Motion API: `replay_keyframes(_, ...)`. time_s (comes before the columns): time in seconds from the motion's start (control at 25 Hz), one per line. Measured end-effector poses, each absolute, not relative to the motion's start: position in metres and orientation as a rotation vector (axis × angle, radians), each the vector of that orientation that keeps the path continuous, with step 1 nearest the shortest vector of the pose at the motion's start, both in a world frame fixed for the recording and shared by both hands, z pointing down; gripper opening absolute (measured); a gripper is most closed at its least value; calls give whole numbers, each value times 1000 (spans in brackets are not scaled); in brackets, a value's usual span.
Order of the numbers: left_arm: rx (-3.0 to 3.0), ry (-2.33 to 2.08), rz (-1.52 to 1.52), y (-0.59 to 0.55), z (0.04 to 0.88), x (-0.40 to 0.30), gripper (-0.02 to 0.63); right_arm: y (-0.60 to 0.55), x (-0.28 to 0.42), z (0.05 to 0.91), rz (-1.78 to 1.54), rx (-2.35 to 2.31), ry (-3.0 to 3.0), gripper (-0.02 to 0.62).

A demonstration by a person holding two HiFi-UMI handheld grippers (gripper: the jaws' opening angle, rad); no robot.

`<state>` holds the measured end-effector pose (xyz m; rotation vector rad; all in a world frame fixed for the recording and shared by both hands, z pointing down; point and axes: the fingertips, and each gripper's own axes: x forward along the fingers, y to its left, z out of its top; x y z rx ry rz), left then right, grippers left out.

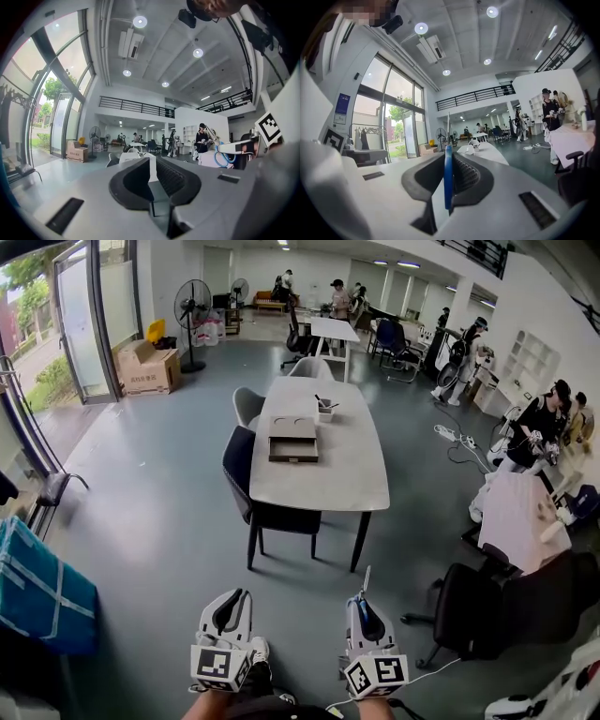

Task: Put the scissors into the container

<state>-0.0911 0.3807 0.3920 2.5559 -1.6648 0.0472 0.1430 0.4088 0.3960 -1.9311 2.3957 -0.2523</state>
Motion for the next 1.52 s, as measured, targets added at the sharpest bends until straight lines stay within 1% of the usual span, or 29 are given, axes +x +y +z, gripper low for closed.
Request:
replay_keyframes(0.24,2575,-1630,36,317,389,-89,51,348,146,396,-257,-1963,2372,41)
replay_keyframes(0.8,2589,-1578,47,191,393,-120,51,226,121,392,-255,-2033,2322,41)
replay_keyframes(1.16,2594,-1570,43,135,399,-136,51,177,117,396,-240,-2073,2299,41)
replay_keyframes(1.52,2588,-1541,67,91,411,-129,51,133,130,399,-243,-2110,2273,40)
